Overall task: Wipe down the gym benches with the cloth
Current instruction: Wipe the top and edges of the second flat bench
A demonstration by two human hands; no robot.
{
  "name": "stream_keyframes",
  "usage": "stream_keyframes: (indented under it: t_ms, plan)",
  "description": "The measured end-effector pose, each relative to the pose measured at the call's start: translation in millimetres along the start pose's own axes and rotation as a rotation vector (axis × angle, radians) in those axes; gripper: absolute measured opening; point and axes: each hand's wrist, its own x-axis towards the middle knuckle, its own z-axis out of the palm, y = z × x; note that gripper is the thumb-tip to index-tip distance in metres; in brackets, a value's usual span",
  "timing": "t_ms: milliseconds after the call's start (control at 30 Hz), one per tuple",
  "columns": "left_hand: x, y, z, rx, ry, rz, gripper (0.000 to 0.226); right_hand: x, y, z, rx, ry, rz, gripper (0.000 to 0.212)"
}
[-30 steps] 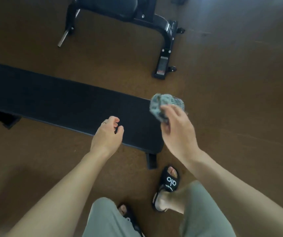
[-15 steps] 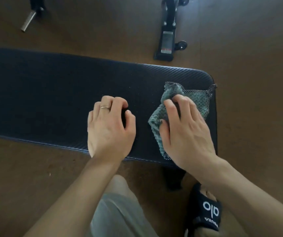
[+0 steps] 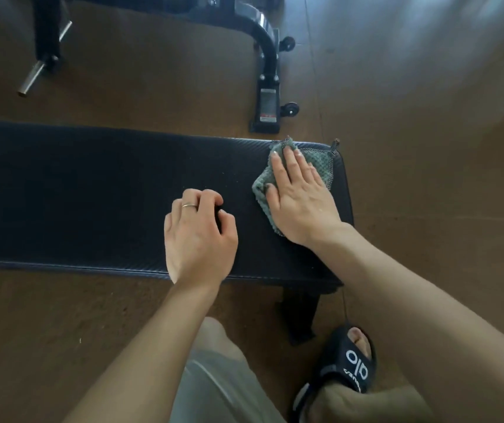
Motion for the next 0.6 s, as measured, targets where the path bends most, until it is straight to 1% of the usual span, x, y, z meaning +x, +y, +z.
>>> stream_keyframes:
  t_ms: [67,200,300,400,600]
  plan:
    - [0,-1,1,-0.001,0.007,-0.004,0.015,-21,-6,5,0.019,-0.005,0.001,0.064]
    - [0,0,2,-0.009,-0.007,-0.004,0.015,-101,-8,22,0.030,0.018,-0.044,0.061]
    - [1,1,1,-0.014,-0.009,-0.007,0.015,-115,-4,25,0.005,0.010,-0.052,0.061]
    - [1,3,1,-0.017,-0.012,-0.008,0.015,-91,-2,17,-0.011,0.003,-0.035,0.061]
    - [1,1,2,-0.031,0.014,-0.017,0.012,1,-6,10,0.018,-0.012,0.068,0.065]
